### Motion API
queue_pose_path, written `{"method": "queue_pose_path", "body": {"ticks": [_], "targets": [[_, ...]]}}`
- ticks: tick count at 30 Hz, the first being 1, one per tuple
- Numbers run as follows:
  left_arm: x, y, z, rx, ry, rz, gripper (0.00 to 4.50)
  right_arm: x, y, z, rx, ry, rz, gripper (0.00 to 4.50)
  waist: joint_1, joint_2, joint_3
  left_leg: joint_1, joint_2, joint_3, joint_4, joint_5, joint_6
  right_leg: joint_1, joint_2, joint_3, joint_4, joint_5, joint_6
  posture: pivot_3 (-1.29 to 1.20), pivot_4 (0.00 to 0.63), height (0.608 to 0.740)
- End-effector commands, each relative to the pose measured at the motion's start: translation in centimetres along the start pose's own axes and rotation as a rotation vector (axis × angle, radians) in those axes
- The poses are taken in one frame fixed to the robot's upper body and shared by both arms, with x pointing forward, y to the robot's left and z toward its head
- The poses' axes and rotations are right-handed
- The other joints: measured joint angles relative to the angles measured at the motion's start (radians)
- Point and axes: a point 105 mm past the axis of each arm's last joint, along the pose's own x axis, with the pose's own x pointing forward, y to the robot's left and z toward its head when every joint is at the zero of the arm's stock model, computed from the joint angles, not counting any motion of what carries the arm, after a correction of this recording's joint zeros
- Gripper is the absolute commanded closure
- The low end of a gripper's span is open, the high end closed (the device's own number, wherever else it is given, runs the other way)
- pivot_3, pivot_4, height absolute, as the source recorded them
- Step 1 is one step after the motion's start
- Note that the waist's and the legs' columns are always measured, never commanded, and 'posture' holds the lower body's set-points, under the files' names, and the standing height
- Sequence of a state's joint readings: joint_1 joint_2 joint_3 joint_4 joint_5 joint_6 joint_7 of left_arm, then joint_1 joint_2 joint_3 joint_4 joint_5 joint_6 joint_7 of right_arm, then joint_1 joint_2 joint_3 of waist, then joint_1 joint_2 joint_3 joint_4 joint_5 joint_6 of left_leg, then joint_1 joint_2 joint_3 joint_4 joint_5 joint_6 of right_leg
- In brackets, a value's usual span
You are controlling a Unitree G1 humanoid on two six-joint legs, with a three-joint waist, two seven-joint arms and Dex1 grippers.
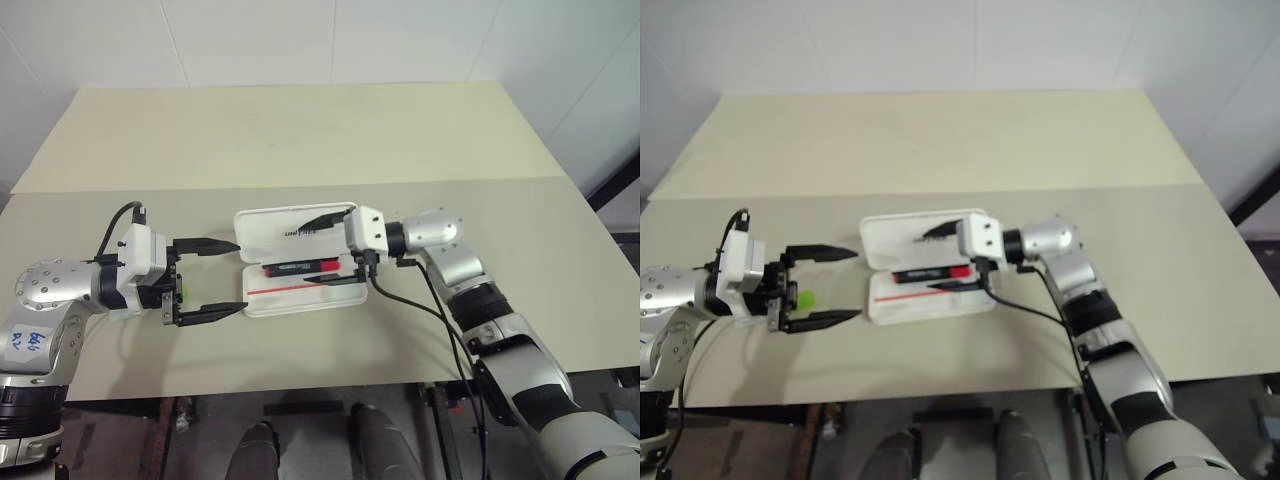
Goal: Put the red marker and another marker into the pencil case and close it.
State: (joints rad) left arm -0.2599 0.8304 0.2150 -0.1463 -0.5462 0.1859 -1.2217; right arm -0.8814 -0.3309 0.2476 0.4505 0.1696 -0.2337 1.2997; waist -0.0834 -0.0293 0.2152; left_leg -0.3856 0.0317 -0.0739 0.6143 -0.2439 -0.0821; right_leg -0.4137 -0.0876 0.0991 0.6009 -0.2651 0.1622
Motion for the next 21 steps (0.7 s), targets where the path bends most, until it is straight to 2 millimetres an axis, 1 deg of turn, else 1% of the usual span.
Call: {"method": "queue_pose_path", "body": {"ticks": [1,4,7,10,13,16,18,21], "targets": [[-0.1,0.0,0.4,0.029,-0.013,0.015,0.0,-2.3,0.1,2.4,0.016,-0.073,-0.072,0.04,0.004,0.0,0.0,0.0,0.0,0.0,0.0,0.0,0.0,0.0,0.0,0.0,0.0,0.0,0.0,0.0,0.15,0.74],[-0.5,-0.2,0.0,0.017,-0.007,0.045,0.0,-4.3,0.5,3.9,0.05,-0.114,-0.139,0.04,0.011,0.0,0.0,-0.001,0.0,0.0,0.0,0.0,-0.001,0.0,0.0,0.0,-0.001,-0.001,0.0,0.0,0.15,0.74],[-2.1,0.0,-0.6,0.019,0.035,0.104,0.0,-5.9,0.7,4.7,0.078,-0.125,-0.201,0.04,0.007,0.0,0.0,-0.001,0.0,0.0,0.0,0.0,-0.001,0.0,0.0,0.0,-0.002,-0.001,0.0,0.0,0.15,0.74],[-4.3,0.7,-1.2,0.007,0.075,0.2,0.0,-8.0,0.8,4.7,0.113,-0.085,-0.278,0.04,0.003,0.0,0.0,0.0,0.001,0.0,0.0,0.0,-0.001,0.0,0.001,0.0,-0.001,-0.001,-0.002,0.0,0.15,0.74],[-5.6,0.8,-1.9,-0.003,0.108,0.255,0.0,-9.4,1.0,4.4,0.133,-0.044,-0.329,0.04,0.004,0.0,0.0,0.0,0.001,0.0,0.0,-0.001,-0.001,0.0,0.001,0.0,-0.002,-0.004,-0.007,0.0,0.15,0.74],[-7.0,0.9,-3.1,-0.031,0.158,0.319,0.0,-10.1,1.0,4.1,0.144,-0.023,-0.371,0.04,0.002,0.0,0.0,0.0,0.001,0.001,0.0,-0.001,-0.001,0.0,0.001,0.0,-0.005,-0.004,-0.007,0.0,0.15,0.74],[-7.5,0.7,-3.7,-0.05,0.181,0.32,0.0,-10.1,0.9,4.2,0.147,-0.021,-0.382,0.04,0.002,0.0,0.0,0.0,0.001,0.001,0.0,-0.001,-0.001,0.0,0.001,0.0,-0.006,-0.004,-0.007,0.0,0.15,0.74],[-9.1,0.2,-4.8,-0.094,0.246,0.298,0.0,-9.9,1.0,4.3,0.149,-0.022,-0.389,0.04,0.003,0.0,0.0,-0.001,0.002,0.001,0.0,-0.001,-0.001,0.0,0.001,0.0,-0.006,-0.004,-0.007,0.0,0.15,0.74]]}}
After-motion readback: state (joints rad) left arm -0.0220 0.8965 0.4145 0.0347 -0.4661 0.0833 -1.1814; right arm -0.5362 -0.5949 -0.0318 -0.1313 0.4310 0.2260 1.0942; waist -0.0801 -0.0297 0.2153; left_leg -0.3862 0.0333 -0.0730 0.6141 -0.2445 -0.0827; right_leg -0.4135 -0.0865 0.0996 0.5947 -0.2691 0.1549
